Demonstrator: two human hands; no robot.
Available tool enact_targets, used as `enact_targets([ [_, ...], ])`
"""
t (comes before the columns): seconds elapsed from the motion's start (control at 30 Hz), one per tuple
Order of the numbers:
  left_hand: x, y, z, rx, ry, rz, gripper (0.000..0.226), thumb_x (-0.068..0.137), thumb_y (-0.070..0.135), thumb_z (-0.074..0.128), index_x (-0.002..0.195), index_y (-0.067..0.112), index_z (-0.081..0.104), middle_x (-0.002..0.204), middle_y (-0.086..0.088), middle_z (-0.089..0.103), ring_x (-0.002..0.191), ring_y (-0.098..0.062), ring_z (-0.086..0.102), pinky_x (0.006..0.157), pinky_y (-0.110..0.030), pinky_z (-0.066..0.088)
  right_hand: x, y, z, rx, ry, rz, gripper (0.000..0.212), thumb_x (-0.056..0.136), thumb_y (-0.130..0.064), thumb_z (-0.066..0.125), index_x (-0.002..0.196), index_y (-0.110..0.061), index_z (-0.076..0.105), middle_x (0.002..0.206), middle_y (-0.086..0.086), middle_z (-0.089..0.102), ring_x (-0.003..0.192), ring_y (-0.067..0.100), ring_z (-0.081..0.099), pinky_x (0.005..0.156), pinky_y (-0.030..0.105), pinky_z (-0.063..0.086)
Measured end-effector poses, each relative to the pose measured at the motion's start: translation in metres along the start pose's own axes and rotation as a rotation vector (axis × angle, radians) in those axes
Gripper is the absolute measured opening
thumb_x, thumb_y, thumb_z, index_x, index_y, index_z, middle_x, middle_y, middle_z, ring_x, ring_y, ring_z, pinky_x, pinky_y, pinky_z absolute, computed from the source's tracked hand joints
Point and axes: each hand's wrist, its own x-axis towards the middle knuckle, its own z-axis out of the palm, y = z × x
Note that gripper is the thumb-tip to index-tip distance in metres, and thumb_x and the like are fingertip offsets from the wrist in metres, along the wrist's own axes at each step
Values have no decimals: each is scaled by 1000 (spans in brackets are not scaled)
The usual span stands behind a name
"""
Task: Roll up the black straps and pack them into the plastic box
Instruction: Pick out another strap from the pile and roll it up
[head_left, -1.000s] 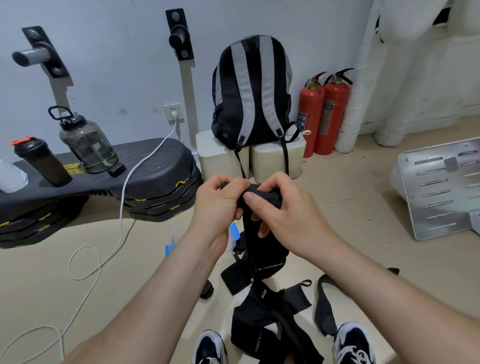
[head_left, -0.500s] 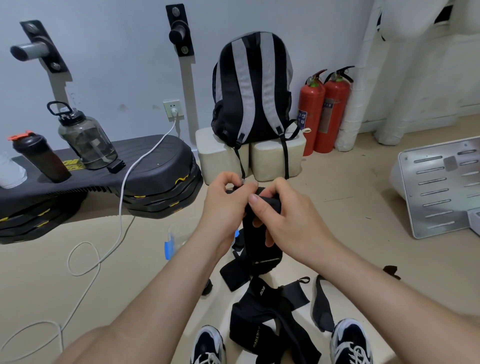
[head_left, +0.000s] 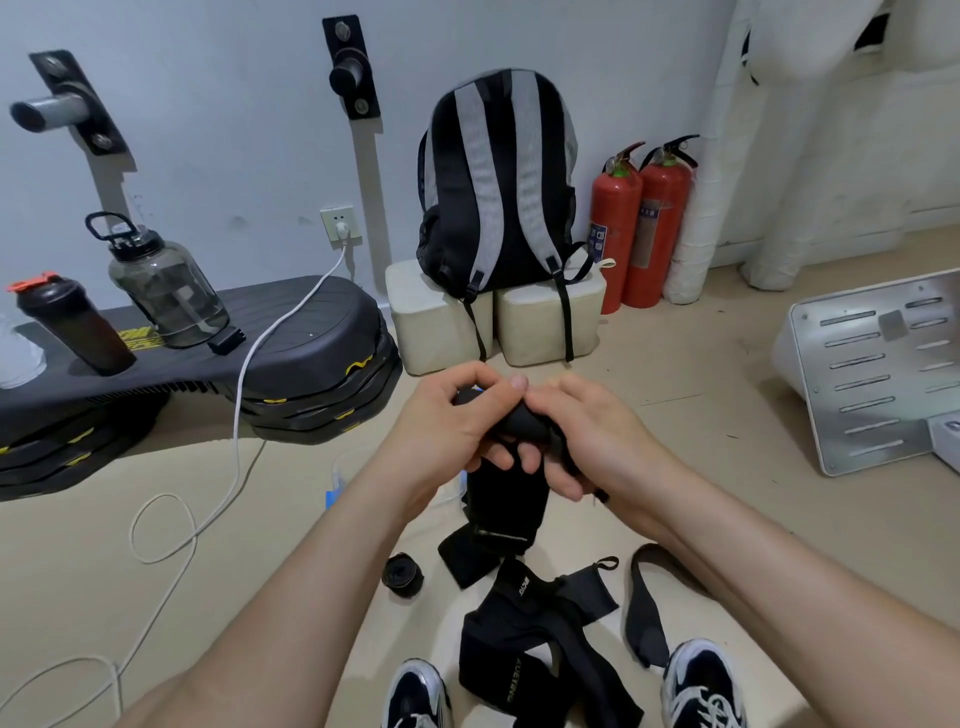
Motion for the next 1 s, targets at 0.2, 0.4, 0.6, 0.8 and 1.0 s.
enact_targets([
  [0.2,4,-2,12,-198,143,11,19,92,14,68,80,14,53,57,-1,54,48,-13,50,42,-17,37,-7,-1,0,-575,124,-255,21,101,-40,45,87,-24,41,77,1,66,70,20,62,68,40,49],
  [0.4,6,1,15,-266,209,1,10,92,11,67,96,14,58,61,2,55,42,-3,50,41,-14,38,-4,0,5,-281,274,-231,16,91,-32,68,88,-19,59,86,4,69,71,18,70,71,40,58],
  [0.6,7,-9,16,-227,161,-112,9,95,30,64,101,23,64,82,0,60,52,-3,54,46,-18,40,-2,6,10,-391,302,-305,13,99,-27,58,86,-25,55,78,-4,65,67,20,67,69,41,55],
  [0.8,6,-6,14,-256,35,-38,9,95,20,64,97,17,72,78,-4,65,56,-16,52,48,-23,41,-2,1,14,-544,352,-399,11,105,-25,39,95,-20,39,74,-8,49,69,12,49,65,38,39],
  [1.0,5,1,25,-330,198,32,23,93,10,63,79,22,75,68,-2,64,51,-14,51,41,-21,39,1,-6,16,-189,254,-210,16,103,-33,45,98,-19,45,74,-1,55,57,7,51,51,25,40],
])
